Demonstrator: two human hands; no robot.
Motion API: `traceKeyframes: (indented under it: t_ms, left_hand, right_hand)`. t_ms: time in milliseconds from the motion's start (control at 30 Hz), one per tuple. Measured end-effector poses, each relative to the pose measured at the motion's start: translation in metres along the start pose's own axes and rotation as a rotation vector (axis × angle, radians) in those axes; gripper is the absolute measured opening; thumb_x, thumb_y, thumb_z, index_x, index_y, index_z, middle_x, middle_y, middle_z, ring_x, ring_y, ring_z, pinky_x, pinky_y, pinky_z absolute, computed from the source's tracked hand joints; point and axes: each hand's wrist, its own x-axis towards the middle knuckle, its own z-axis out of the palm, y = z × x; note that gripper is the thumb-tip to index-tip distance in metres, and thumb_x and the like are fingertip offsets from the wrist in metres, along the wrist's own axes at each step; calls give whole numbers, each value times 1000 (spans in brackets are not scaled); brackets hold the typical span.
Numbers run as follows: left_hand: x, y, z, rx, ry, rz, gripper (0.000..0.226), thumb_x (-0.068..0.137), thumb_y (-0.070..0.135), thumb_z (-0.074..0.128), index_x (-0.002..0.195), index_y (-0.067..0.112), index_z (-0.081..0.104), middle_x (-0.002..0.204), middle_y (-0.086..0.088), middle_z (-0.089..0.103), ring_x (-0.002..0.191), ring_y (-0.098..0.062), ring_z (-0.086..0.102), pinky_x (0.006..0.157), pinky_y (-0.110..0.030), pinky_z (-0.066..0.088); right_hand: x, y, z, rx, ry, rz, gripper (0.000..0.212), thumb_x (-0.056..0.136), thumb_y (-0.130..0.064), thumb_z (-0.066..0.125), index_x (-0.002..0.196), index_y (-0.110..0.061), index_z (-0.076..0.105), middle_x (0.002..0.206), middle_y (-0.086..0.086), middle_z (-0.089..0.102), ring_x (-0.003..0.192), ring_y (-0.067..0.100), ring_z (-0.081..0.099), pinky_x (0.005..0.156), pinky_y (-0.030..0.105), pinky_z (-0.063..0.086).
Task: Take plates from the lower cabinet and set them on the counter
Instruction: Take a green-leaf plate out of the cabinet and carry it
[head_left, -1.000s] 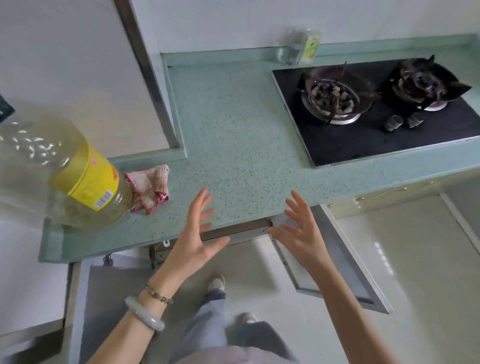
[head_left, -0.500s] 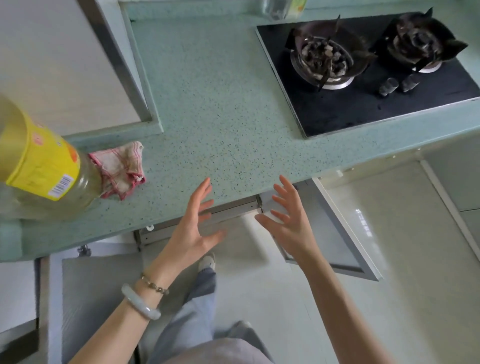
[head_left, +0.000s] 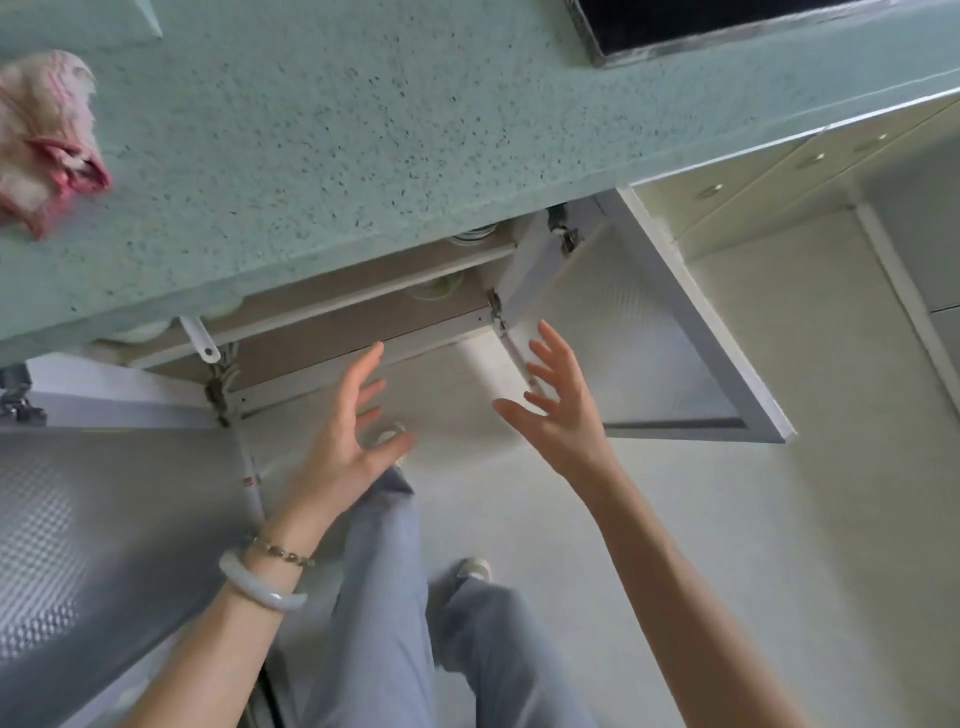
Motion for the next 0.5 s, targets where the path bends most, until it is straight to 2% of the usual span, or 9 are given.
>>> traceKeyframes:
  t_ms: [100,233,300,433,500]
  left_hand:
    - [34,-46,1,13,-24,2,77,70,35,76,131,59,36,144,34,34,133,2,39,108,-30,35]
    - [101,-113,2,104,-57,24,69,76,28,78,127,57,42,149,18,36,135,-1,38,113,-30,29]
    - [140,-147,4,170,-85,59,65,77,29,79,126,54,43,147,13,40,135,-6,38,114,-29,26]
    - [205,-203,10,254,-169,120,63,82,27,73,133,45,41,142,22,40,135,3,33,113,-22,23]
    - [226,-234,20,259,-200,161,58,82,32,71,130,47,41,136,36,40,132,13,32,109,-13,23]
  right_hand:
    - [37,45,19,27,30,-12,85,77,-12,76,145,-29,29,141,-3,43,124,12,47,94,27,47]
    - [100,114,43,73,66,-49,84,76,-13,76,144,-32,30,137,-10,44,123,8,48,94,26,48]
    - [136,152,57,60,97,-74,88,74,-12,79,145,-28,30,133,-9,45,119,10,50,93,32,51]
    - [200,221,84,86,131,-118,88,71,-14,81,144,-25,33,132,-2,49,116,16,52,93,39,52]
    - [230,256,97,139,144,-121,89,68,-20,81,142,-28,34,127,-7,51,115,12,53,89,31,52]
